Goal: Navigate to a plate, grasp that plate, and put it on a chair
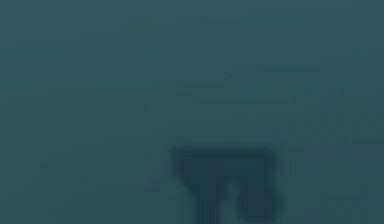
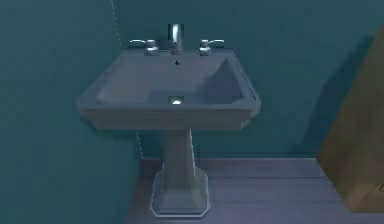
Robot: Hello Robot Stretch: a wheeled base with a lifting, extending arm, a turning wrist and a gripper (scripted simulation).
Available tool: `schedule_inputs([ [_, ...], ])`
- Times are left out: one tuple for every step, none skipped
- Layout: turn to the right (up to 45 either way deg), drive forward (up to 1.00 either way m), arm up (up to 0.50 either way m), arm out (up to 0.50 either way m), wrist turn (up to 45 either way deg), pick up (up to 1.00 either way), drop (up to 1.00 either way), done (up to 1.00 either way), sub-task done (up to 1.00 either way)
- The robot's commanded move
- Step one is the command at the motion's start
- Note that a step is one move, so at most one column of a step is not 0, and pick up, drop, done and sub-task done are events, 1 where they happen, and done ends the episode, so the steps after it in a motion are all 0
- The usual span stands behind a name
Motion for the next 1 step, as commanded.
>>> schedule_inputs([
  [-45.0,0.0,0.0,0.0,0.0,0.0,0.0,0.0,0.0],
])
